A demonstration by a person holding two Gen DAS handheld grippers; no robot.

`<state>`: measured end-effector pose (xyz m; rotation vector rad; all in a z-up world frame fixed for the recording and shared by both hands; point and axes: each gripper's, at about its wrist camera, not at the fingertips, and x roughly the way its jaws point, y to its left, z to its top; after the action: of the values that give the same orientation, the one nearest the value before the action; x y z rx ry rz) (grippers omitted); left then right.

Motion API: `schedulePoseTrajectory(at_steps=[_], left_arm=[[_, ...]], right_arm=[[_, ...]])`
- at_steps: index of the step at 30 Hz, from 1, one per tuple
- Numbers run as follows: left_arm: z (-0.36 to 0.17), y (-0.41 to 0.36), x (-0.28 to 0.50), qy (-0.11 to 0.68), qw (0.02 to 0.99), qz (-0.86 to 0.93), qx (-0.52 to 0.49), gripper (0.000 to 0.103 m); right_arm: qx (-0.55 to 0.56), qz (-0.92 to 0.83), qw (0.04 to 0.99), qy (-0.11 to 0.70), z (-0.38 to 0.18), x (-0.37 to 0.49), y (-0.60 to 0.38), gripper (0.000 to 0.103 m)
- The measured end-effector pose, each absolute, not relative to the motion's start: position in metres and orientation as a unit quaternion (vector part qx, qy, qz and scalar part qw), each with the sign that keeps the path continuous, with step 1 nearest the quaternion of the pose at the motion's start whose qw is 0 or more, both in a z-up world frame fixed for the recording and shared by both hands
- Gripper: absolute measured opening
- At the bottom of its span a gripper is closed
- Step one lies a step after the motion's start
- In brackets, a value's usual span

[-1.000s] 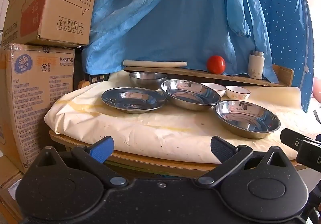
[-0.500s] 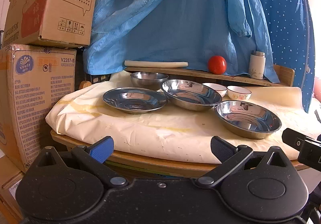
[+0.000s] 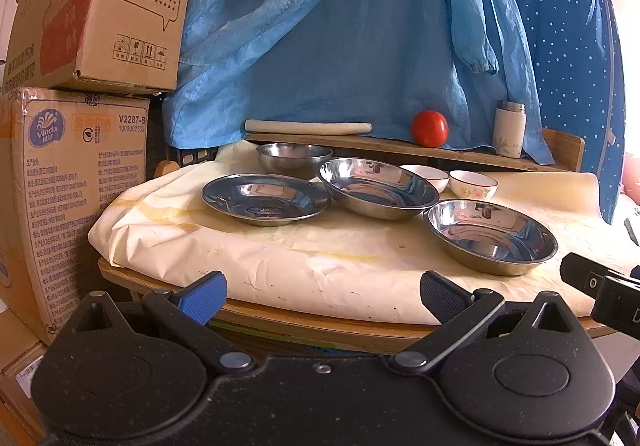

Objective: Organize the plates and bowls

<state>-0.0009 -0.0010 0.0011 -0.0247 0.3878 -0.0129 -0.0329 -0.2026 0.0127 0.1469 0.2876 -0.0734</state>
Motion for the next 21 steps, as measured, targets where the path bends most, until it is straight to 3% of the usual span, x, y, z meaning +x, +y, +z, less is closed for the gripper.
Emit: schedulePoseTrajectory(at_steps=[21], left_arm=[[0.0010, -0.0013, -0.0004, 0.193, 0.981, -0.004, -0.012, 0.102]], right_arm=[[0.073, -0.037, 0.986, 0.142, 0.0134, -0.0333, -0.2051, 0.103]])
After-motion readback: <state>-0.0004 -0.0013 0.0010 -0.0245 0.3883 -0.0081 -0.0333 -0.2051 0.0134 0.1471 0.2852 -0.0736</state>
